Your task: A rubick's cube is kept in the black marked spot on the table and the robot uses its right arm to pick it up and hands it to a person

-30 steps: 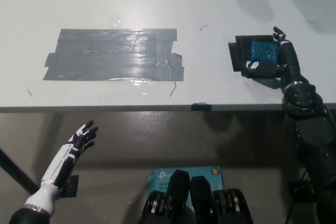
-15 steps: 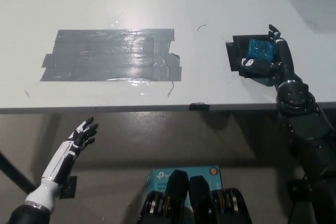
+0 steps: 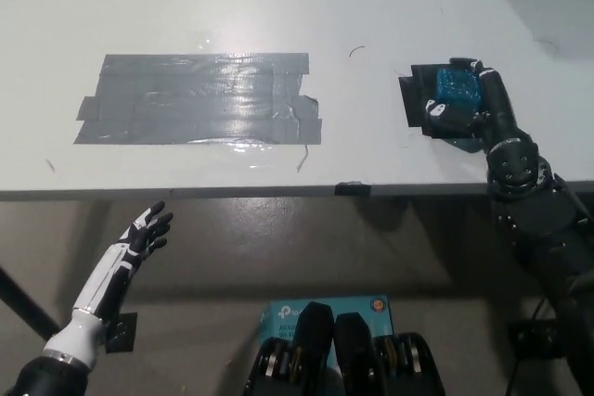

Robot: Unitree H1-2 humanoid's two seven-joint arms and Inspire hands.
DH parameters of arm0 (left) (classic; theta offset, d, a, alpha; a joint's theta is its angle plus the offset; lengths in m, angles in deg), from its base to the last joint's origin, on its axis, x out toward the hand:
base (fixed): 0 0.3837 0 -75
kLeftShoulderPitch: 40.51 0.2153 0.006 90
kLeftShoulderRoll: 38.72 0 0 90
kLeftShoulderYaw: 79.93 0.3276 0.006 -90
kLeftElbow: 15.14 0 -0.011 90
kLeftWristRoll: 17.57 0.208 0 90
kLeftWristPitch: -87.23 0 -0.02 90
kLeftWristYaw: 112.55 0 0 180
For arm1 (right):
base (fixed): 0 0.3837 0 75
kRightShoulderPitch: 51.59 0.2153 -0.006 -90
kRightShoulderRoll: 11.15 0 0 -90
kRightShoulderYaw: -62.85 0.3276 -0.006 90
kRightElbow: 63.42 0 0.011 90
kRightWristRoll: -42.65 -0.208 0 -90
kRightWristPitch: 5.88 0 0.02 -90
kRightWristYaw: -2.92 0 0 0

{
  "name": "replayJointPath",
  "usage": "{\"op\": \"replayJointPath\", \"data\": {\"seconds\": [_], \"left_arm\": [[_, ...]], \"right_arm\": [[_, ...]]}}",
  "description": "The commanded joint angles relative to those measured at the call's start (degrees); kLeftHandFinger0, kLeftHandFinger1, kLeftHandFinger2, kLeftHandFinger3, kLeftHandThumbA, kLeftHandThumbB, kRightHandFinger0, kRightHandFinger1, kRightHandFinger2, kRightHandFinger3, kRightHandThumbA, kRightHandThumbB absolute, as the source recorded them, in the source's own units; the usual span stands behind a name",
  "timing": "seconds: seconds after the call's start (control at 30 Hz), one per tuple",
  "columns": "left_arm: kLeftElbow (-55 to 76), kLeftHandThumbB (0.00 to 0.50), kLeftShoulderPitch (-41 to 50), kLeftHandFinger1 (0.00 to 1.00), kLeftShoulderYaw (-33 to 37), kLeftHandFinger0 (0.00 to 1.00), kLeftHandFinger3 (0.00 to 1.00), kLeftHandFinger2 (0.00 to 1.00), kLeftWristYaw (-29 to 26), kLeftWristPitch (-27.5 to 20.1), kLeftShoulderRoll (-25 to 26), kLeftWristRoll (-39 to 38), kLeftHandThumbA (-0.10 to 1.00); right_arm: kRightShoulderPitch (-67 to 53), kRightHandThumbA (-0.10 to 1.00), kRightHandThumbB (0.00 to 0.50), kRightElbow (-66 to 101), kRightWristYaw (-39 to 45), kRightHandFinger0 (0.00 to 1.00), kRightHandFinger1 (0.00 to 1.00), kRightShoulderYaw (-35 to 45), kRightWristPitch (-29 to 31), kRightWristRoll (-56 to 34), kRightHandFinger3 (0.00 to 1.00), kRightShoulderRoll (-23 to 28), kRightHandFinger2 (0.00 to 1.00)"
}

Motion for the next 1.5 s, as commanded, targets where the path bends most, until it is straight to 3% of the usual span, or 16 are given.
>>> {"op": "replayJointPath", "data": {"seconds": [0.0, 0.1, 0.3, 0.37, 0.53, 0.57, 0.63, 0.73, 0.9, 1.13, 1.33, 1.47], "left_arm": [[0.9, 0.352, -1.7, 1.0, -0.7, 1.0, 1.0, 1.0, -0.9, -1.8, 0.8, 0.4, 1.0], [0.9, 0.339, -1.7, 1.0, -0.6, 1.0, 1.0, 1.0, -0.8, -2.0, 0.9, 0.6, 1.0], [1.2, 0.319, -1.8, 1.0, -0.5, 1.0, 1.0, 1.0, -0.7, -1.8, 1.0, 0.7, 1.0], [0.7, 0.325, -2.1, 1.0, -0.6, 1.0, 1.0, 1.0, -0.6, -2.2, 1.1, 0.7, 1.0], [0.7, 0.325, -2.1, 1.0, -0.6, 1.0, 1.0, 1.0, -0.6, -2.2, 1.1, 0.7, 1.0], [0.5, 0.319, -2.2, 1.0, -0.5, 1.0, 1.0, 1.0, -0.4, -2.2, 1.1, 0.6, 1.0], [0.3, 0.317, -2.2, 1.0, -0.4, 1.0, 1.0, 1.0, -0.2, -2.1, 1.3, 0.5, 1.0], [0.4, 0.32, -2.1, 1.0, -0.4, 1.0, 1.0, 1.0, -0.3, -2.1, 1.3, 0.7, 1.0], [0.3, 0.31, -2.0, 1.0, -0.3, 1.0, 1.0, 1.0, -0.4, -1.9, 1.2, 1.0, 1.0], [0.8, 0.314, -1.7, 1.0, -0.1, 1.0, 1.0, 1.0, -0.4, -0.9, 1.2, 1.2, 1.0], [0.7, 0.323, -1.8, 1.0, -0.1, 1.0, 1.0, 1.0, -0.9, -1.0, 1.3, 2.0, 1.0], [0.4, 0.295, -1.8, 1.0, 0.1, 1.0, 1.0, 1.0, -1.0, -1.3, 1.4, 2.7, 1.0]], "right_arm": [[-2.6, -0.1, 0.195, -3.8, -0.8, 0.13, 0.46, -1.2, -3.0, 1.1, 0.72, 0.2, 0.83], [-2.6, -0.1, 0.188, -3.5, -1.2, 0.12, 0.57, -0.9, -2.0, 0.8, 0.84, 0.2, 0.95], [-2.7, -0.1, 0.18, -2.4, -3.9, 0.11, 0.64, 0.3, 1.4, -0.1, 0.86, 0.2, 0.95], [-2.0, -0.1, 0.183, -1.3, -6.6, 0.16, 0.66, 0.7, 2.9, 0.0, 0.9, 0.3, 0.99], [-2.0, -0.1, 0.183, -1.3, -6.6, 0.16, 0.66, 0.7, 2.9, 0.0, 0.9, 0.3, 0.99], [-2.4, -0.1, 0.173, 2.9, -7.6, 0.01, 0.54, 1.4, 4.2, -0.1, 0.9, 0.6, 0.91], [-3.9, -0.1, 0.165, 15.0, -9.0, 0.01, 0.53, 3.1, 5.6, -0.6, 0.9, 1.1, 0.9], [-5.8, -0.1, 0.158, 24.3, -9.0, 0.0, 0.51, 3.9, 3.1, -0.1, 0.91, 1.0, 0.9], [-10.2, -0.1, 0.158, 47.2, -7.6, 0.0, 0.38, 5.5, -5.0, 0.7, 0.93, 0.4, 0.84], [-12.4, -0.1, 0.15, 59.2, -6.6, 0.0, 0.42, 5.6, -7.8, 1.8, 0.93, 0.0, 0.88], [-13.6, -0.1, 0.142, 70.9, -5.6, 0.06, 0.53, 5.4, -11.9, 2.4, 0.96, -0.8, 0.94], [-14.1, -0.1, 0.142, 74.7, -5.3, 0.07, 0.54, 5.0, -13.3, 3.1, 0.98, -1.0, 0.96]]}}
